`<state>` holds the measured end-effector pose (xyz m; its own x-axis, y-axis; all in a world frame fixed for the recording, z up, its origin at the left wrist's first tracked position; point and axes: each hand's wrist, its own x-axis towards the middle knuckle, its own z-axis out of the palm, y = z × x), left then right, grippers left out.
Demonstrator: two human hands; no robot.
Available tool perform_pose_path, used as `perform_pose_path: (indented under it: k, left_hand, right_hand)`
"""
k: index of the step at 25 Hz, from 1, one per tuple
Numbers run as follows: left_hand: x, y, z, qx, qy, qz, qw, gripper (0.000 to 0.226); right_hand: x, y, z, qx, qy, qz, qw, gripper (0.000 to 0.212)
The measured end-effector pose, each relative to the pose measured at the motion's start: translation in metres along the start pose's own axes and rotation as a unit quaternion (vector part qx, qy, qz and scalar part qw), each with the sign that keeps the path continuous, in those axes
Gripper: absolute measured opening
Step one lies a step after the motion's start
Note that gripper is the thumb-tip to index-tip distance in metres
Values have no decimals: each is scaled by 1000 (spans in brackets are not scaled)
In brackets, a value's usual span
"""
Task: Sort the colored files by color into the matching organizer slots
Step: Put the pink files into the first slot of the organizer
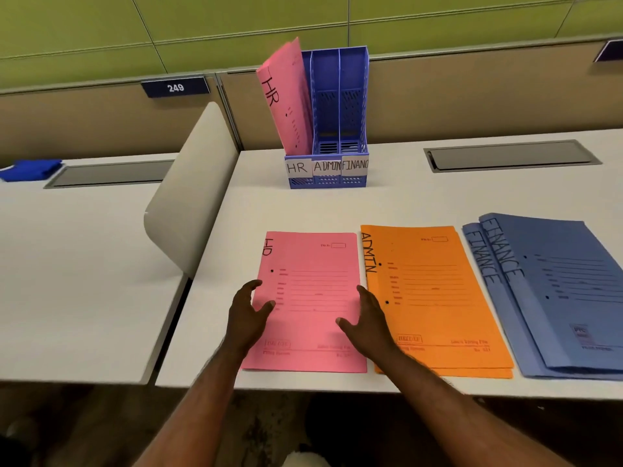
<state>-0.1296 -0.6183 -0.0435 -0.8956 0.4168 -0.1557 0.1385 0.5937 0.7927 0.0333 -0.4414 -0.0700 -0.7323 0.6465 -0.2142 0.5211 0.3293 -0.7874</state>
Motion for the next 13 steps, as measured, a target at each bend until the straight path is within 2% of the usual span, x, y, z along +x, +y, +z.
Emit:
perform_pose_path:
  k: [4, 9, 13]
  left_hand:
    - [-11, -5, -3, 42, -60, -30, 997, 65]
    - [-8, -14, -7, 38, -116, -55, 991, 75]
    - [2, -17, -11, -32, -109, -78, 990, 70]
  right_hand:
    - [-9, 6, 12, -54, -79, -1, 995, 100]
    - [-11, 7, 23, -60, -37, 27, 997, 98]
    - [-11, 6, 31, -76, -13, 38, 996, 95]
